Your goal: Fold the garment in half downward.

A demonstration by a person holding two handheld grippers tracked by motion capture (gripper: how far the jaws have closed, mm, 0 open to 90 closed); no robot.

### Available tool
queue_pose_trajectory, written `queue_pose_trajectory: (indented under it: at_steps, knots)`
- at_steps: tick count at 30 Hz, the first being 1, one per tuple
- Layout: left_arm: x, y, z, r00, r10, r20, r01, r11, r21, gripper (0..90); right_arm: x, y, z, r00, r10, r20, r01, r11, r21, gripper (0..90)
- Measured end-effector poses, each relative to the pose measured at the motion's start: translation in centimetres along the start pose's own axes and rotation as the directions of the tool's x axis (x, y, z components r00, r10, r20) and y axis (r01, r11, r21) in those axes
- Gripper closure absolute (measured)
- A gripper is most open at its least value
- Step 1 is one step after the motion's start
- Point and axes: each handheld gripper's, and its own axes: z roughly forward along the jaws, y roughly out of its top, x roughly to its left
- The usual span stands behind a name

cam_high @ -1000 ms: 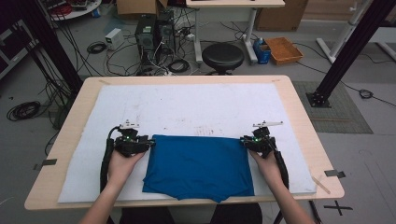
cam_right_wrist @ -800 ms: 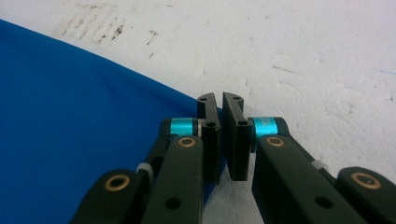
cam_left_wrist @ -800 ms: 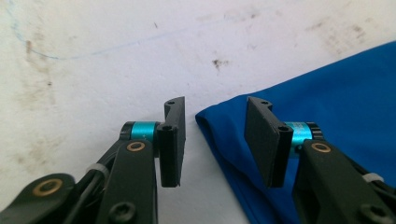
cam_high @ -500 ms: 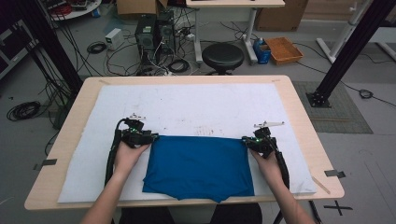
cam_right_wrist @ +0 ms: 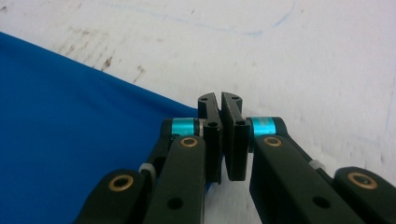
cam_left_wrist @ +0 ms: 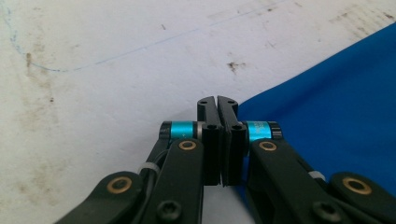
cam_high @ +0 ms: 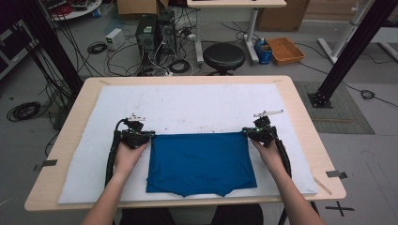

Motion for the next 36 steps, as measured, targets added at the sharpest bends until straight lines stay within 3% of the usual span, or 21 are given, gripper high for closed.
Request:
queue_pose_trajectory:
  at_steps: [5,13,14,15,18,20,24,30,34,36]
  knots:
    - [0.4,0.2,0.5,1.0000,-0.003,0.004,0.003,0.9998,-0.017,88.6,-0.2,0.4,0.5,0.9998,0.010,0.019,-0.010,1.000,0.022,87.9]
    - [0.4,0.4,0.6,0.9997,0.023,-0.007,-0.023,0.9995,-0.020,87.4,-0.1,0.2,0.2,0.9998,-0.001,0.022,0.001,1.000,0.003,86.2]
    - [0.3,0.4,0.5,0.9993,0.028,-0.026,-0.028,0.9993,-0.025,82.8,-0.1,0.2,0.2,0.9998,-0.004,0.020,0.004,1.000,0.002,84.3]
    - [0.3,0.5,0.3,0.9987,0.032,-0.041,-0.033,0.9990,-0.031,72.1,-0.1,0.1,0.1,0.9998,-0.009,0.017,0.009,1.000,-0.006,78.5]
    - [0.2,0.5,-0.8,0.9986,0.039,-0.035,-0.041,0.9978,-0.052,54.9,-0.1,0.0,-0.5,0.9996,-0.024,0.018,0.024,0.999,-0.030,65.8]
    - [-0.1,0.4,-1.8,0.9975,0.059,-0.039,-0.062,0.9947,-0.082,49.5,-0.1,-0.2,-1.2,0.9995,-0.018,0.027,0.019,0.998,-0.056,55.5]
    - [-0.7,0.1,-4.3,0.9952,0.096,-0.019,-0.098,0.9823,-0.160,45.1,-0.2,-0.6,-3.3,0.9994,-0.020,0.029,0.023,0.991,-0.129,45.5]
    - [-1.4,-0.3,-7.2,0.9891,0.141,0.043,-0.126,0.9624,-0.241,36.1,-0.5,-1.6,-6.1,0.9992,-0.030,0.025,0.035,0.975,-0.218,38.0]
    - [-1.4,-0.7,-8.3,0.9833,0.166,0.074,-0.141,0.9535,-0.266,33.7,-1.1,-2.1,-6.9,0.9994,-0.026,0.023,0.031,0.970,-0.241,35.9]
    - [-1.2,-0.7,-8.5,0.9838,0.165,0.070,-0.140,0.9509,-0.276,33.3,-1.3,-2.2,-7.2,0.9994,-0.023,0.024,0.028,0.969,-0.246,35.7]
